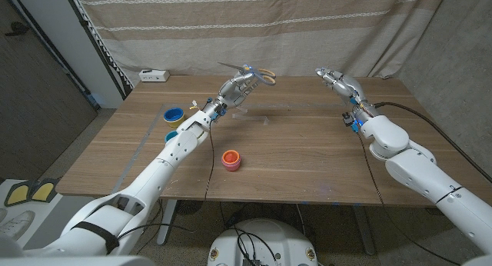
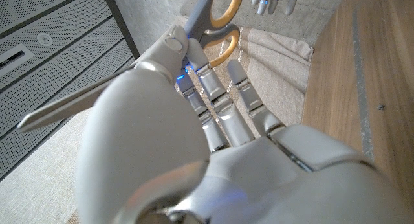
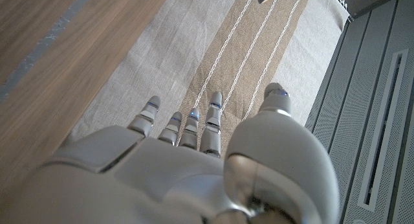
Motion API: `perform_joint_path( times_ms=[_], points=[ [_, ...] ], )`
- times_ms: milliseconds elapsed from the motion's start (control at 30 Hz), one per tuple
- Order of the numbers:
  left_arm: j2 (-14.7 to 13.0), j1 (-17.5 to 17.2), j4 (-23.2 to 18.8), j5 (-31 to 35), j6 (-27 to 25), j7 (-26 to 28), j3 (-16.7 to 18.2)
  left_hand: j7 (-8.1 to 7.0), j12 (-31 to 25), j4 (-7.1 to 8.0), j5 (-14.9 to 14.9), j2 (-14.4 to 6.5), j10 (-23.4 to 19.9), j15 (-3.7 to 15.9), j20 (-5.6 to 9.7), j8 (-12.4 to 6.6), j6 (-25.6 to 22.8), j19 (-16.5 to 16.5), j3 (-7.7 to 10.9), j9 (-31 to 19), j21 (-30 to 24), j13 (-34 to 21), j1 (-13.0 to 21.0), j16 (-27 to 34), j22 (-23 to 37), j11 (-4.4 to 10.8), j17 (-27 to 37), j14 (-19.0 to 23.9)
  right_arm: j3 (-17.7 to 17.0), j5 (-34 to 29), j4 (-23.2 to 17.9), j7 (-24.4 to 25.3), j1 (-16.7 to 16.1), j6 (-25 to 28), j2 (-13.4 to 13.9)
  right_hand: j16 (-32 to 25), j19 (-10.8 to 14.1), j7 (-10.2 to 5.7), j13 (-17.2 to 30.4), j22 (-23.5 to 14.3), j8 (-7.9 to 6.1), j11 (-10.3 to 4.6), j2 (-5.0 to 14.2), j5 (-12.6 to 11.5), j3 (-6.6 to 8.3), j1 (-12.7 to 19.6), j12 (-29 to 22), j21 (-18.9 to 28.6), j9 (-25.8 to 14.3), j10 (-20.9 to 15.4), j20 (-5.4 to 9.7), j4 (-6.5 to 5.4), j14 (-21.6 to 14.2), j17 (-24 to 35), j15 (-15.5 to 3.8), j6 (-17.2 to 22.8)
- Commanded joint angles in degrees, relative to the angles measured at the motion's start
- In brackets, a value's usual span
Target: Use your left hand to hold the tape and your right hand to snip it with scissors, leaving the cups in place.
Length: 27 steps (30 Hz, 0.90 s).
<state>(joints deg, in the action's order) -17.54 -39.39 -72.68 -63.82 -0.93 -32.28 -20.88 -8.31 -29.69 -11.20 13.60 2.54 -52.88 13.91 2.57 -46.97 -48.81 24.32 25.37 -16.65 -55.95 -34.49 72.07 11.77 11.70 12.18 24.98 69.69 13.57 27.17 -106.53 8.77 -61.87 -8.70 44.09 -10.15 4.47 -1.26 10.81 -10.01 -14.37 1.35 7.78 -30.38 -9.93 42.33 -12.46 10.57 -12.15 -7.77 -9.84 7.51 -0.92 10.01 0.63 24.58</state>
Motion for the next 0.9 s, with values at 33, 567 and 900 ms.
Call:
perform_joint_path(
  times_ms=[33,567,900],
  points=[
    [0.1,0.8,0.8,1.2,-0.8,-0.6,-0.8,0.27,-0.5,3.16,0.0,-0.6,-3.0,0.03,7.54,0.15,-0.3,-0.1,3.57,-0.1,-0.2,-2.3,0.0,0.1,0.2,-0.69,0.1,-0.1,-1.3,-1.3,-5.3,1.1,-1.7,3.5,3.0,-0.1,-0.5,0.64,0.2,-0.3,1.61,1.38,0.2,0.3,0.29,0.7,0.5,0.2,-1.0,1.4,-0.46,-0.34,0.4,0.2,1.35,-4.8],
    [0.5,1.6,1.7,2.1,-1.2,-1.0,-1.5,0.41,-0.4,3.19,0.0,-0.6,-3.0,0.03,7.45,0.2,-0.4,-0.1,3.63,-0.1,-0.4,-2.3,-0.1,0.1,0.0,-0.71,0.1,-0.1,-2.3,-2.1,-8.4,1.1,-2.6,6.0,4.4,-0.1,-0.7,1.52,0.2,-0.3,-0.25,2.5,0.8,0.7,0.84,1.2,0.3,0.4,-2.3,1.7,-0.34,-0.48,1.0,0.2,3.28,-1.8],
    [0.8,2.3,2.8,2.3,-1.1,-2.5,-1.6,0.28,-0.2,3.19,0.0,-0.6,-2.9,0.03,7.44,0.2,-0.3,-0.2,3.67,-0.3,-0.5,-2.2,-0.1,0.2,-0.1,-0.71,0.1,-0.1,-2.2,-3.3,-10.2,1.0,-2.2,8.1,5.6,0.0,-1.4,1.95,0.2,-0.3,-0.44,2.79,1.15,0.9,1.47,2.2,0.4,0.3,-3.0,2.4,-0.07,-0.22,1.7,0.1,3.49,-2.3]
  ],
)
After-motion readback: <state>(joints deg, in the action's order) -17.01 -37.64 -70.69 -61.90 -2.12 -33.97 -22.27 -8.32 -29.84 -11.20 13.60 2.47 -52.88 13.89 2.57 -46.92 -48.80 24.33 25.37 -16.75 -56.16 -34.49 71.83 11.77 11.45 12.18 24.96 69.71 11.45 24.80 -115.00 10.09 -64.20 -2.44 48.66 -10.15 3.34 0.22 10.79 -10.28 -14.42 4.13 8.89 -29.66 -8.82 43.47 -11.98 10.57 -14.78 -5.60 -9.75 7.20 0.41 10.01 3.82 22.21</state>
